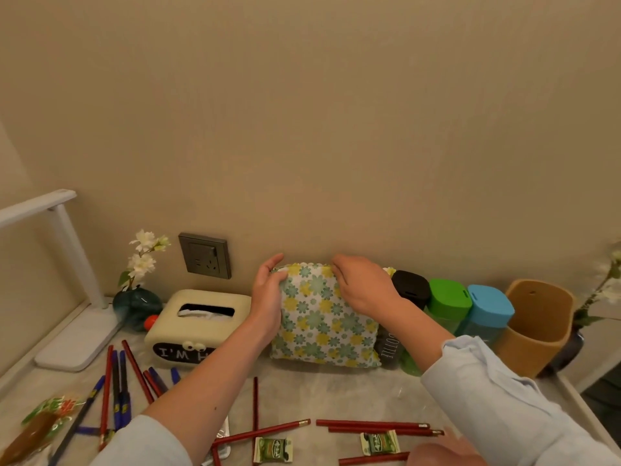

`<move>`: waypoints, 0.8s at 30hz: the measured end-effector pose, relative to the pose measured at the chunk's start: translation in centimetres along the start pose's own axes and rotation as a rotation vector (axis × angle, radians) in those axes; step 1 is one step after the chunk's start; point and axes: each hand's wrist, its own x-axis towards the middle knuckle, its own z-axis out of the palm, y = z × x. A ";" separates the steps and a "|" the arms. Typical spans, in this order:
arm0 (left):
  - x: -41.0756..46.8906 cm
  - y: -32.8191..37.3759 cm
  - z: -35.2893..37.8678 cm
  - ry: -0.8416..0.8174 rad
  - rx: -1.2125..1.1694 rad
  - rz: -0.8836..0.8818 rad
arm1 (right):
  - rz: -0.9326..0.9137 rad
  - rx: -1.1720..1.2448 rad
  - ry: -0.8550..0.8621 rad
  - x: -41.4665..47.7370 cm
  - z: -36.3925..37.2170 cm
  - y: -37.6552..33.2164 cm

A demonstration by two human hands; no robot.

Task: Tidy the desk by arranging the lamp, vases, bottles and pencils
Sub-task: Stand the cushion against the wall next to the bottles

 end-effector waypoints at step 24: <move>-4.3 1.6 -2.9 0.064 0.163 0.229 | -0.025 0.165 0.238 -4.2 0.6 -3.6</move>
